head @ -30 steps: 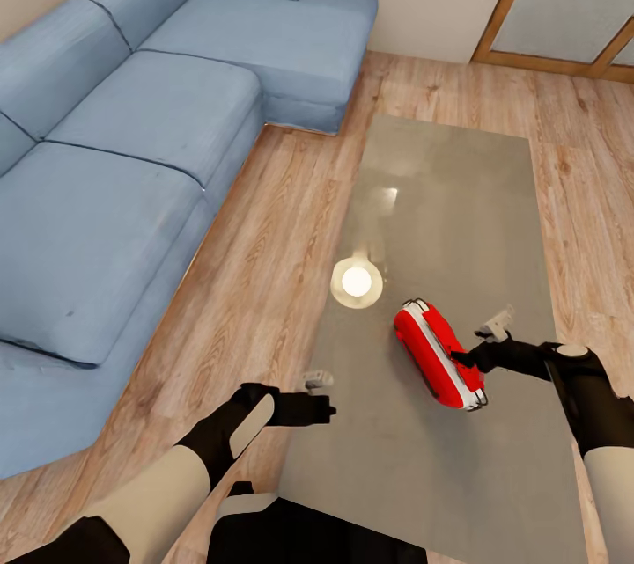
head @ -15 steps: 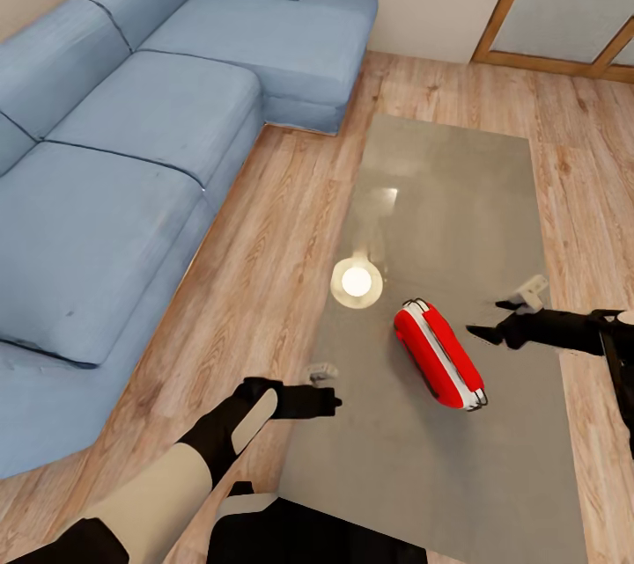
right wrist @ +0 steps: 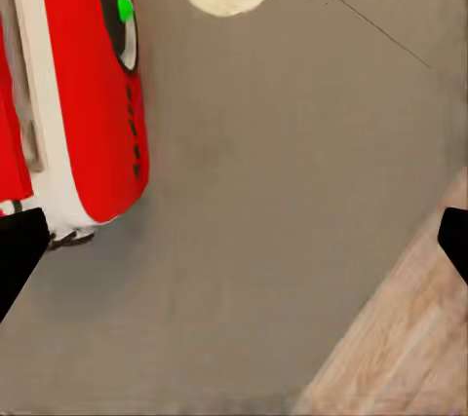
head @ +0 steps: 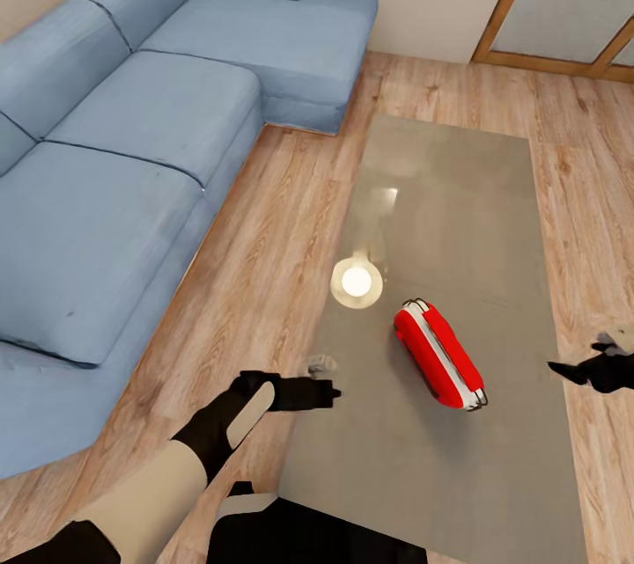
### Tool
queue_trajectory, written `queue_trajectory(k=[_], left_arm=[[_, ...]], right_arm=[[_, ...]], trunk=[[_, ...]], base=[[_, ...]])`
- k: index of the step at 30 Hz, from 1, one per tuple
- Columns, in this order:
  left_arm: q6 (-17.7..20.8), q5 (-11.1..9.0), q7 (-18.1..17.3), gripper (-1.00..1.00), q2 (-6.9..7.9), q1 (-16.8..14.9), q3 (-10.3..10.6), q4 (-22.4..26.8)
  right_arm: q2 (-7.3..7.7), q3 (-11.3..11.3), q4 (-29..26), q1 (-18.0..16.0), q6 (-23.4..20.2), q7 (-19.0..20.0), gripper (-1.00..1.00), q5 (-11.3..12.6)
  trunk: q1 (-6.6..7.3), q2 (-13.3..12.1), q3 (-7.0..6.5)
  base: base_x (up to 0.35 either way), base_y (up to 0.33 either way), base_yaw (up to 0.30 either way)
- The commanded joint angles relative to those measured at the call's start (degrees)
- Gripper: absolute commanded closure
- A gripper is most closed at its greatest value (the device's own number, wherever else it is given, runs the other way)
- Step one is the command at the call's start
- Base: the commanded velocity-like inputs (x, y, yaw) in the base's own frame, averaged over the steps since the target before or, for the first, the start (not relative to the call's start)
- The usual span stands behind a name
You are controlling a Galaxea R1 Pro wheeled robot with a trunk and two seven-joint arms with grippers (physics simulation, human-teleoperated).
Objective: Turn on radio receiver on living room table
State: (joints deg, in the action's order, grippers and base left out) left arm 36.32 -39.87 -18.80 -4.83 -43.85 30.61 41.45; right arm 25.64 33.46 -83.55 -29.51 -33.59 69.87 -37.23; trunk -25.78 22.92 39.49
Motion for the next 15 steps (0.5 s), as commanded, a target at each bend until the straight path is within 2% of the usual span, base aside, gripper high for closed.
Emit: queue_trajectory(k=[1, 3, 4, 5, 6, 8, 9, 11, 12, 14, 15], left_arm=[[0.05, -0.15, -0.01, 1.00, 0.56, 0.00, 0.03, 0.30], [0.13, -0.33, -0.02, 1.00, 1.97, 0.01, 0.10, 0.76], [0.16, -0.36, -0.04, 1.00, 2.28, 0.03, 0.09, 0.85], [0.20, -0.58, -0.06, 1.00, 3.07, 0.06, 0.08, 0.97], [0.21, -0.65, -0.07, 1.00, 3.30, 0.08, 0.08, 0.99], [0.23, -0.86, -0.08, 1.00, 4.24, 0.14, 0.07, 1.02], [0.23, -0.91, -0.08, 1.00, 4.53, 0.16, 0.07, 1.00], [0.24, -1.47, -0.09, 1.00, 6.92, 0.54, 0.08, 1.06], [0.23, -1.64, -0.09, 1.00, 7.35, 0.59, 0.08, 1.08], [0.14, -2.86, -0.14, 1.00, 9.51, 0.80, 0.07, 1.14], [0.13, -3.12, -0.14, 1.00, 10.09, 0.88, 0.07, 1.15]], right_arm=[[0.04, 3.22, 0.17, 0.86, 2.15, 0.04, -1.00, -1.58], [0.05, 9.82, 0.47, 2.08, 7.67, 0.21, -1.00, -4.84], [0.04, 11.57, 0.71, 2.26, 9.14, 0.36, -1.00, -5.71], [0.09, 17.61, 2.68, 2.64, 14.20, 1.29, -1.00, -9.05], [0.11, 19.58, 3.51, 2.72, 15.84, 1.59, -1.00, -10.23], [0.21, 27.27, 6.71, 2.92, 22.66, 2.42, -1.00, -15.28], [0.23, 29.16, 7.37, 2.95, 24.44, 2.52, -1.00, -16.54], [0.35, 39.34, 10.06, 3.01, 33.45, 2.79, -1.00, -22.89], [0.37, 40.77, 10.40, 3.02, 34.53, 2.79, -1.00, -23.76], [1.29, 45.57, 12.74, 3.04, 37.53, 2.51, -1.00, -27.82], [1.61, 46.38, 13.61, 3.03, 37.97, 2.38, -1.00, -28.85]], trunk=[[-0.01, 0.00, 0.00], [-0.01, 0.00, 0.00], [-0.01, 0.00, 0.00], [-0.01, 0.00, 0.00], [-0.01, 0.00, 0.00], [-0.01, 0.00, 0.00], [-0.01, 0.00, 0.00], [-0.01, 0.00, 0.00], [-0.01, 0.00, 0.00], [-0.01, 0.00, 0.00], [-0.01, 0.00, 0.00]], base=[[0.000, 0.000, 0.000], [0.000, 0.000, 0.000], [0.000, 0.000, 0.000], [0.000, 0.000, 0.000], [0.000, 0.000, 0.000], [0.000, 0.000, 0.000], [0.000, 0.000, 0.000], [0.000, 0.000, 0.000], [0.000, 0.000, 0.000], [0.000, 0.000, 0.000], [0.000, 0.000, 0.000]])
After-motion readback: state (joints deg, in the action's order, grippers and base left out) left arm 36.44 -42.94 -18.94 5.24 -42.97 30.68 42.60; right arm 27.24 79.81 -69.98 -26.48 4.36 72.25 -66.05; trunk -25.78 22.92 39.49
